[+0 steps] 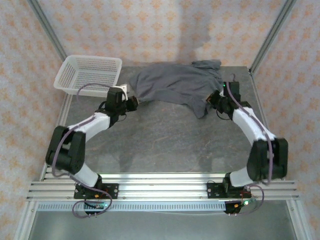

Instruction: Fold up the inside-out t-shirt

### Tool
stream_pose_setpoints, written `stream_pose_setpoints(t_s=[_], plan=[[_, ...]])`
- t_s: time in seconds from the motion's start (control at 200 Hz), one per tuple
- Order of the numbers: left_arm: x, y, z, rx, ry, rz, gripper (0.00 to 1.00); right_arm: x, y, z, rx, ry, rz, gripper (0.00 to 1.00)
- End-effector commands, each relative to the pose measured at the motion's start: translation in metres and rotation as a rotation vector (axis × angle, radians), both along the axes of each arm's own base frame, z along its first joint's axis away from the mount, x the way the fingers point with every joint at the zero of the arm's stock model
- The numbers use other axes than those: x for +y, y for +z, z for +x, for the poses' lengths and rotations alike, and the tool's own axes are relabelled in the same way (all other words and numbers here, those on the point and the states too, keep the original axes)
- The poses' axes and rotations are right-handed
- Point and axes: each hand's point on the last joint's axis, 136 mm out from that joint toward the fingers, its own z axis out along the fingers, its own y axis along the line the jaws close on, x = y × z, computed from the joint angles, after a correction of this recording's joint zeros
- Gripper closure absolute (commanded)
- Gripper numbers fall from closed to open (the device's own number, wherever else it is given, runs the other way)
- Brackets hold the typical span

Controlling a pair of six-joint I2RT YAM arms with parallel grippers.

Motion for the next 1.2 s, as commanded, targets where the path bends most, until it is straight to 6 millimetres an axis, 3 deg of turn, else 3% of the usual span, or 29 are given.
stream_pose_setpoints(t_s=[0.0,0.095,0.275,0.455,0.575,0.651,0.706,0.801,0.851,0.951,1.006,1.066,1.126,1.196], plan=[[0.034,0.019,-0.029,-0.003,0.116,0.087,1.00,-0.047,0.012,-0.053,0.002,-0.265,-0.069,1.00],[0.057,0.010,-0.060,0.047,0.188,0.156,1.00,-0.067,-0.001,-0.106,0.057,-0.406,-0.072,1.00],[0.062,-0.012,-0.103,0.082,0.214,0.091,1.00,-0.073,-0.038,-0.181,0.208,-0.520,-0.005,1.00],[0.058,-0.030,-0.136,0.118,0.219,0.030,1.00,-0.084,-0.027,-0.229,0.201,-0.640,0.050,1.00],[0.061,-0.031,-0.154,0.100,0.235,0.051,1.00,-0.097,-0.019,-0.260,0.198,-0.736,0.045,1.00],[0.065,-0.027,-0.164,0.066,0.262,0.039,0.92,-0.100,-0.023,-0.274,0.204,-0.771,0.057,1.00],[0.068,-0.021,-0.170,0.027,0.280,0.015,0.80,-0.099,-0.024,-0.278,0.193,-0.775,0.076,0.89],[0.068,0.000,-0.175,-0.094,0.276,-0.040,0.56,-0.101,-0.010,-0.272,0.100,-0.774,0.108,0.63],[0.067,0.017,-0.175,-0.170,0.268,-0.063,0.48,-0.103,0.008,-0.260,0.013,-0.760,0.113,0.58],[0.066,0.059,-0.169,-0.305,0.252,-0.070,0.43,-0.097,0.054,-0.225,-0.176,-0.645,0.086,0.55],[0.067,0.075,-0.159,-0.312,0.269,-0.039,0.41,-0.077,0.083,-0.192,-0.286,-0.474,0.077,0.55],[0.069,0.081,-0.142,-0.262,0.285,0.047,0.41,-0.048,0.101,-0.158,-0.348,-0.287,0.086,0.55],[0.064,0.075,-0.118,-0.154,0.287,0.138,0.41,-0.025,0.101,-0.127,-0.322,-0.166,0.099,0.56],[0.054,0.059,-0.083,0.007,0.260,0.239,0.42,0.001,0.088,-0.095,-0.234,-0.041,0.058,0.57]])
